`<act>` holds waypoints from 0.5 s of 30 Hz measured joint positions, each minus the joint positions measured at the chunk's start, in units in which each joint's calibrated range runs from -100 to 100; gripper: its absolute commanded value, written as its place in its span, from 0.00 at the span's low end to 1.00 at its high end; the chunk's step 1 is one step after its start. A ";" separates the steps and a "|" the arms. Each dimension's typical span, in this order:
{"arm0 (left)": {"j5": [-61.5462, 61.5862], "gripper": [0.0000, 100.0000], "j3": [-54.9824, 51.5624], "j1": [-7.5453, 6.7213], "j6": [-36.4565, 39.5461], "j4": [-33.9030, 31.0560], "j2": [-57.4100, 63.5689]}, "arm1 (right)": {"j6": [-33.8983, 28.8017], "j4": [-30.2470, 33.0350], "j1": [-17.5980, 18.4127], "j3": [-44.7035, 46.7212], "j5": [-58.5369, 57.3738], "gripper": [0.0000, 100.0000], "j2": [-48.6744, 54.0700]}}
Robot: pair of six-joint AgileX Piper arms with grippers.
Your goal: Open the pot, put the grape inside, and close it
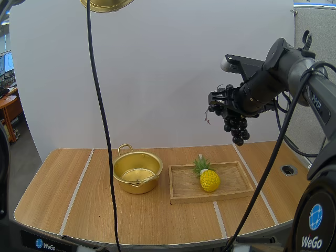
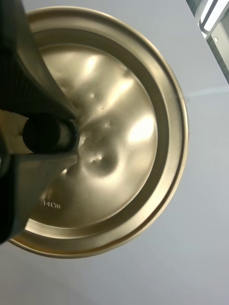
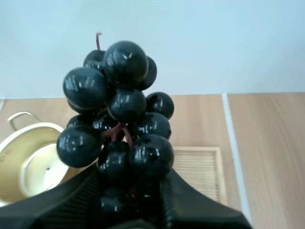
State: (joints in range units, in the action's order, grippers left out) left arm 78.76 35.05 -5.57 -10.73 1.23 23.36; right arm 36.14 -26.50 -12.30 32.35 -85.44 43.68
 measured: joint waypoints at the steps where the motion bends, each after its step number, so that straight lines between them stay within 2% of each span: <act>1: 0.00 0.00 0.00 0.00 0.00 0.00 0.00 | 0.60 -1.01 0.00 0.00 0.00 0.00 0.00; 6: 0.00 0.00 0.00 0.00 0.00 0.00 0.00 | 1.50 -2.47 1.90 0.00 -0.67 0.00 -0.63; 15: 0.00 0.00 0.00 0.00 0.00 0.00 0.00 | 0.77 -1.26 10.83 0.00 0.16 0.00 -5.47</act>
State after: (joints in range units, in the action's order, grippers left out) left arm 78.76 35.05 -5.57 -10.73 1.23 23.36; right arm 36.91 -27.76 -1.47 32.35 -85.28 38.21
